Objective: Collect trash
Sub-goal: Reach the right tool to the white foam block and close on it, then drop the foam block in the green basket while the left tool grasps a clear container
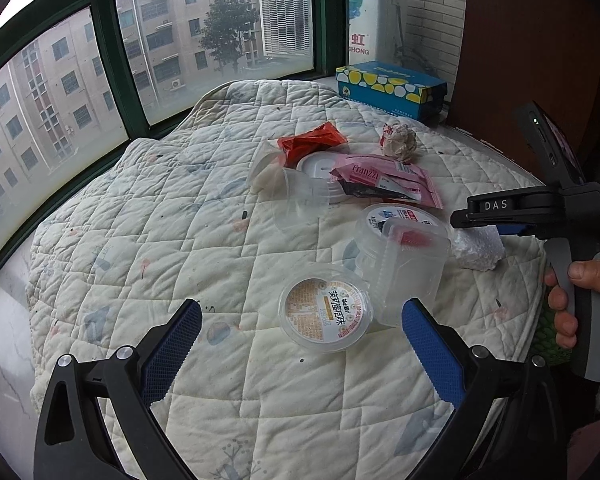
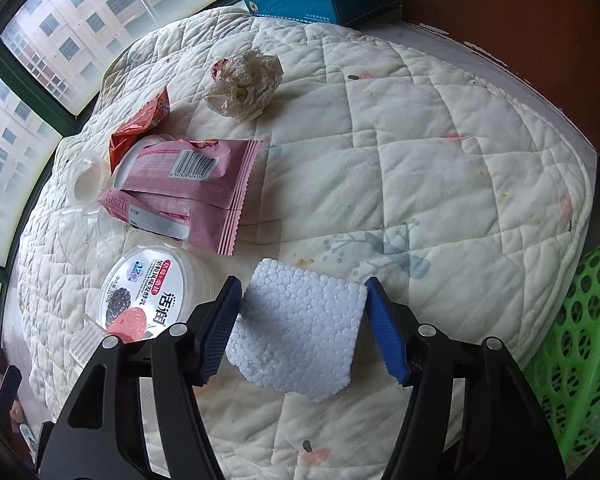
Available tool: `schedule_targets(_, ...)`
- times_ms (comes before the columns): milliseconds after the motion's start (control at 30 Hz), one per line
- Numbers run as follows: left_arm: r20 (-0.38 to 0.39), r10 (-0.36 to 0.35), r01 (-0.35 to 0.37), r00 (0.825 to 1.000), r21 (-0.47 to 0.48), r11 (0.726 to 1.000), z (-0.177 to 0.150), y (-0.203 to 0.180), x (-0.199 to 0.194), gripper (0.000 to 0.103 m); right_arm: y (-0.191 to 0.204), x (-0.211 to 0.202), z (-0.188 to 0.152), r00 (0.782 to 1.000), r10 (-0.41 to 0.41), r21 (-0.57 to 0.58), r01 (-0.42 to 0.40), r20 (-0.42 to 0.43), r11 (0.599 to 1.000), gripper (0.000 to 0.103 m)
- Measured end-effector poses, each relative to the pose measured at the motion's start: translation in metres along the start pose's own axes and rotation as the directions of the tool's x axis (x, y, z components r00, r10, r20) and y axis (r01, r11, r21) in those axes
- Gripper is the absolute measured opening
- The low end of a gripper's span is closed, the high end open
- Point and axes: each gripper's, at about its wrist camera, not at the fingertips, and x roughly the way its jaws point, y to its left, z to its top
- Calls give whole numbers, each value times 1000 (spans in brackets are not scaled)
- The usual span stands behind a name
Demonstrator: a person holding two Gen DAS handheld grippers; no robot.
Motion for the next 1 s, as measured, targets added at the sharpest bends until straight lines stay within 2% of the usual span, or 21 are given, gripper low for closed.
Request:
schedule_targets(300, -23, -131, 132, 991, 68, 989, 14, -40, 23, 96, -10, -58, -13, 989, -11, -40, 17, 146, 999, 63)
schedule_targets(433, -33, -149, 152, 988, 101, 983, 22, -53, 36, 95, -17, -88, -19, 978, -10, -51, 21, 208, 999, 63)
schedule_targets(533, -53, -160, 165, 986, 112, 980, 28, -60, 48, 82, -26, -108, -26, 970, -2, -45, 13, 243, 999, 63)
schedule_targets(633, -84, -161, 169, 983, 104, 980, 31, -63, 60, 77, -38, -125, -33, 963, 0, -29, 8, 271, 1000, 63)
schedule_targets(867, -112, -188, 198, 976, 77, 977, 30, -62, 69, 53, -71, -158, -55, 944, -43, 20, 39, 327, 999, 63)
schedule_targets(1000, -109, -192, 200, 975, 63, 978, 29, -61, 67, 52, -94, -172, -66, 932, -75, 58, 59, 354, 997, 63)
